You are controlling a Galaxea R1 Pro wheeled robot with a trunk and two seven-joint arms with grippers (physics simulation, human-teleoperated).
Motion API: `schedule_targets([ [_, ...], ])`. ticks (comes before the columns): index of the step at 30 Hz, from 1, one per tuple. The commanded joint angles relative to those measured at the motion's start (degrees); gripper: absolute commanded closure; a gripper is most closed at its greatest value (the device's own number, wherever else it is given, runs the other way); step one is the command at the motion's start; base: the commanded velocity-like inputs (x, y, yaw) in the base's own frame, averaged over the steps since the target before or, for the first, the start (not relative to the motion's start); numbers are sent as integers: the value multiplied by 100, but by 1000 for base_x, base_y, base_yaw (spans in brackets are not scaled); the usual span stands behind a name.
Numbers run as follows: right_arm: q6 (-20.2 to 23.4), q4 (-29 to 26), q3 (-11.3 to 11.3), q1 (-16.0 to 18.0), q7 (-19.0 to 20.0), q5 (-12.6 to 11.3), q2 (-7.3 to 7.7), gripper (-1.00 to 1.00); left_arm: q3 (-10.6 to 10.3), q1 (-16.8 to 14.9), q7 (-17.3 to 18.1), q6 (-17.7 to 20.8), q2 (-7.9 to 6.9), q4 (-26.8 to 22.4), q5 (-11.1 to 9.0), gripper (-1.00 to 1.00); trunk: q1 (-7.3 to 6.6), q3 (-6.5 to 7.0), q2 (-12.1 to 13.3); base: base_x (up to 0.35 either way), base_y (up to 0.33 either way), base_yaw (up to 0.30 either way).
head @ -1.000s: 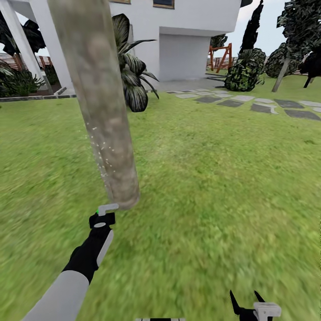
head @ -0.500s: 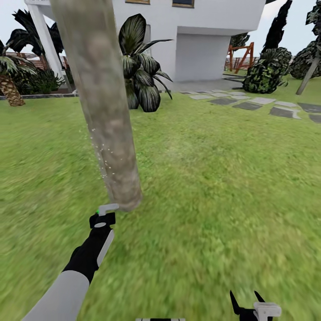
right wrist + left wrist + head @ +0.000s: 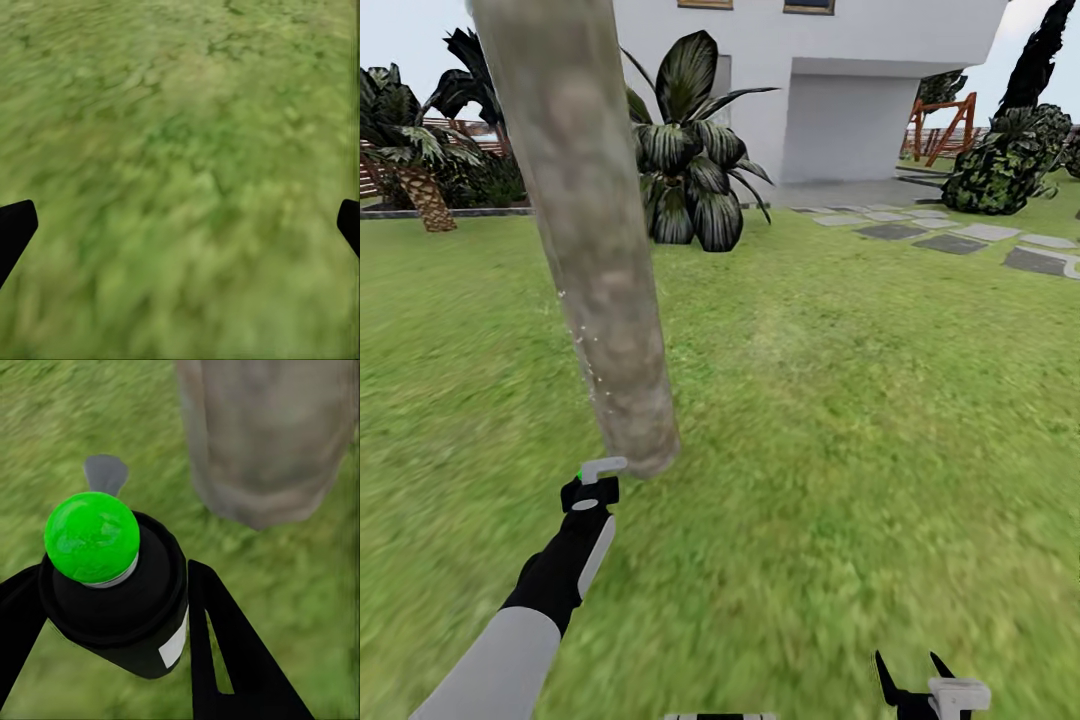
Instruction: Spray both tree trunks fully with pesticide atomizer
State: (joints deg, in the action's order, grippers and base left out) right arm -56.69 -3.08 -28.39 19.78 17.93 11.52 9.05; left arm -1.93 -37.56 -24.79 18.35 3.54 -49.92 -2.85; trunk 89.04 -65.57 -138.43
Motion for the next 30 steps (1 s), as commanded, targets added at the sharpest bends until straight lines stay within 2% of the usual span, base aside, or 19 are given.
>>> schedule_targets([
  [1, 0, 0, 0, 0, 0, 0, 0, -100, 3, 2, 0, 1, -2, 0, 9, 100, 0, 0, 0, 92, -271, 1],
  [7, 0, 0, -2, 0, 0, 0, 0, -100, 23, 1, 0, 10, -39, -9, 23, 100, 0, 0, 0, 92, -271, 61],
  [21, 0, 0, -4, 0, 0, 0, 0, -100, 26, 3, 9, 43, -47, 17, 30, 100, 0, 0, 0, 92, -271, 270],
  [30, -9, 0, -2, 0, 0, 0, 0, -100, 21, 3, 6, 37, -47, 17, 21, 100, 0, 0, 0, 92, -271, 30],
])
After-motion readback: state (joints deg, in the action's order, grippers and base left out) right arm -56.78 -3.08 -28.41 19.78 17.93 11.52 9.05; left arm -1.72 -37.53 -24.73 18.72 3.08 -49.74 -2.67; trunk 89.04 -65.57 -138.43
